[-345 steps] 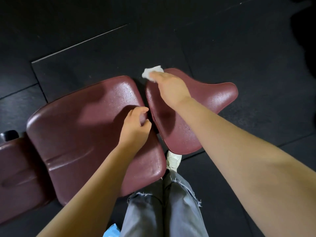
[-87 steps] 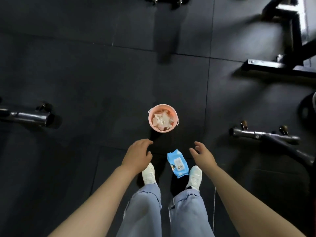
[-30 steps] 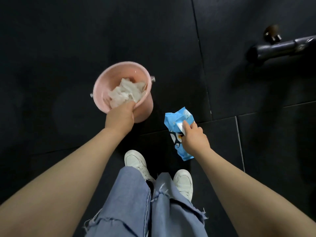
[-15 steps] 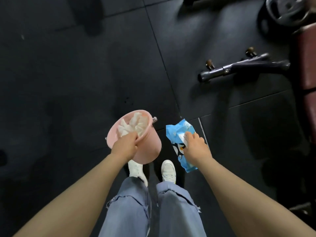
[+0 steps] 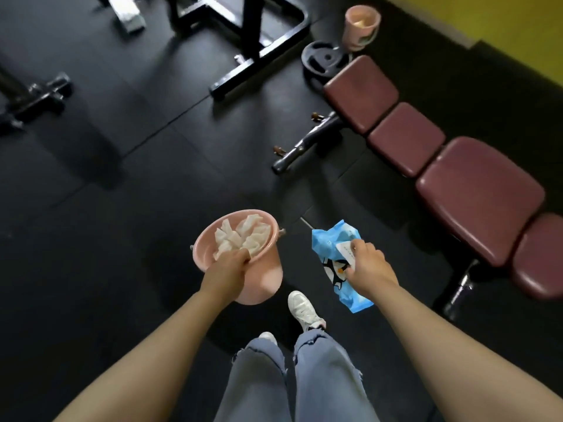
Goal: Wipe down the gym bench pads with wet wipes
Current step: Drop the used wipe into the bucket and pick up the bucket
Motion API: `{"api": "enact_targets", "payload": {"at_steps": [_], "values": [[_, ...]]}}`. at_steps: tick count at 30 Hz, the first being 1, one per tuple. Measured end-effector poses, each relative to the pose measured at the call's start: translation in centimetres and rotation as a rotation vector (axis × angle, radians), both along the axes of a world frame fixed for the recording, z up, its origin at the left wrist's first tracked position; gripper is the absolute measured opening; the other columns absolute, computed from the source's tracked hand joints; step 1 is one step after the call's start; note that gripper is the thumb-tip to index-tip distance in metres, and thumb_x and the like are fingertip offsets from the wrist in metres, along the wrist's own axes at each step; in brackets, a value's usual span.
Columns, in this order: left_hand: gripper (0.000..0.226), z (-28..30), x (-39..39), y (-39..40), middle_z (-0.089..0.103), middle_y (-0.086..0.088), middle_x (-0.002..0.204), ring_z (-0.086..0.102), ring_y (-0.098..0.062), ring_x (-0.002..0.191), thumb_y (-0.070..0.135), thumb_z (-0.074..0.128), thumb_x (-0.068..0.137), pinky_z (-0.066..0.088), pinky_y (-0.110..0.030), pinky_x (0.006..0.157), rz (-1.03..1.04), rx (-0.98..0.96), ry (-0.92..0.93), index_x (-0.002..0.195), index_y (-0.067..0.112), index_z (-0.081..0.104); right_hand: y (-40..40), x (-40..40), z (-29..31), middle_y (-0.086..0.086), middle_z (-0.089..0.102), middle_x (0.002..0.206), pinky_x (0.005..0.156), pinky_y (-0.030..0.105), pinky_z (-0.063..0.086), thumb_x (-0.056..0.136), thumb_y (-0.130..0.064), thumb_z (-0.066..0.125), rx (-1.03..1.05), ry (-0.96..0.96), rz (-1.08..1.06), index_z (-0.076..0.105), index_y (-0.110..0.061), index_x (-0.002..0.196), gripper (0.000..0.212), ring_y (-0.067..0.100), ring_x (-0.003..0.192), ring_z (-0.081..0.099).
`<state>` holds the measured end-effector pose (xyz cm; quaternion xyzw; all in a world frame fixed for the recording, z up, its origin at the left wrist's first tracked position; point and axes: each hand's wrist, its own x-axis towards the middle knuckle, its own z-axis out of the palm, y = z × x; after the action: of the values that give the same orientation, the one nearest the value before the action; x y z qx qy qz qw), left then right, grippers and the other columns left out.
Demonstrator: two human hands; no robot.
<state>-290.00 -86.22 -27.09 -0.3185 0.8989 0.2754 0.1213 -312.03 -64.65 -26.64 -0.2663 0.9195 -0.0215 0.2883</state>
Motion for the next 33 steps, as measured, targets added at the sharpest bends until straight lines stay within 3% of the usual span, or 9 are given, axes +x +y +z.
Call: {"api": "enact_targets", "payload": {"at_steps": [2,4,7,11,14,18,24,28,33], "values": [[0.027,2.0,-0.7,0.7,0.059,0.008,0.089,0.056,-0.014,0.079,0.016,0.045,0.097,0.05,-0.03,0.065,-0.078,-0.005,0.028,0.075,0.033,0.047,3.0,0.9,2.2,0.002,0.05,0.122,0.084,0.037,0.051,0.088,-0.029,0.064,-0.034,0.017,-0.102,0.039,-0.022,0.127,0.047,0.021,0.106,0.051],[0.026,4.0,-1.6,2.3,0.062,0.006,0.096,0.057,-0.018,0.088,0.012,0.047,0.097,0.05,-0.034,0.076,-0.171,-0.014,0.048,0.078,0.027,0.056,6.3,2.1,4.2,0.002,0.05,0.121,0.081,0.035,0.049,0.088,-0.028,0.064,-0.069,0.03,-0.198,0.041,-0.02,0.124,0.044,0.021,0.106,0.051],[0.024,6.4,-2.7,5.0,0.059,0.001,0.117,0.048,-0.019,0.107,0.005,0.048,0.093,0.043,-0.037,0.09,-0.26,-0.002,0.018,0.105,0.015,0.066,11.8,4.2,6.4,0.0,0.05,0.116,0.081,0.036,0.048,0.087,-0.025,0.063,-0.155,0.01,-0.387,0.042,-0.021,0.116,0.036,0.021,0.103,0.05],[0.038,8.7,-5.0,9.2,0.061,0.007,0.117,0.05,-0.016,0.112,-0.001,0.055,0.087,0.045,-0.034,0.096,-0.44,-0.029,0.074,0.115,0.021,0.067,20.6,7.3,8.2,-0.004,0.051,0.112,0.08,0.035,0.048,0.088,-0.021,0.06,-0.254,-0.006,-0.628,0.043,-0.024,0.113,0.031,0.019,0.1,0.051],[0.029,10.5,-7.0,14.3,0.058,0.012,0.108,0.046,-0.01,0.102,0.002,0.059,0.089,0.038,-0.025,0.087,-0.558,-0.042,0.114,0.11,0.021,0.067,27.4,9.4,9.6,-0.008,0.052,0.105,0.072,0.033,0.048,0.088,-0.021,0.06,-0.275,0.001,-0.763,0.044,-0.025,0.11,0.027,0.017,0.094,0.054],[0.021,11.7,-9.7,22.3,0.059,0.014,0.1,0.053,-0.011,0.096,0.007,0.059,0.09,0.039,-0.024,0.077,-0.69,-0.046,0.132,0.102,0.024,0.066,36.4,11.3,11.1,-0.006,0.056,0.09,0.055,0.029,0.042,0.085,-0.018,0.06,-0.27,0.022,-0.95,0.043,-0.022,0.094,0.02,0.016,0.078,0.057],[0.025,13.1,-12.6,37.8,0.057,0.013,0.077,0.053,-0.008,0.071,0.006,0.05,0.091,0.04,-0.026,0.054,-0.84,0.032,0.18,0.076,0.025,0.058,50.3,13.2,12.4,0.001,0.057,0.082,0.051,0.025,0.033,0.086,-0.021,0.062,-0.266,0.032,-1.113,0.045,-0.015,0.083,0.019,0.014,0.067,0.053],[0.023,13.0,-14.5,47.6,0.055,0.01,0.078,0.051,-0.01,0.076,0.008,0.053,0.091,0.047,-0.034,0.06,-0.895,0.087,0.229,0.077,0.025,0.056,59.2,14.2,13.3,0.001,0.057,0.075,0.049,0.025,0.033,0.09,-0.027,0.061,-0.225,0.017,-1.166,0.042,-0.015,0.08,0.024,0.014,0.061,0.051],[0.017,13.4,-17.5,58.6,0.056,0.014,0.086,0.047,0.001,0.089,0.011,0.054,0.093,0.039,-0.019,0.065,-1.016,0.15,0.278,0.084,0.024,0.06,68.1,14.2,14.3,0.001,0.057,0.073,0.048,0.024,0.035,0.091,-0.027,0.059,-0.16,0.043,-1.215,0.042,-0.014,0.079,0.024,0.013,0.055,0.047]]}}
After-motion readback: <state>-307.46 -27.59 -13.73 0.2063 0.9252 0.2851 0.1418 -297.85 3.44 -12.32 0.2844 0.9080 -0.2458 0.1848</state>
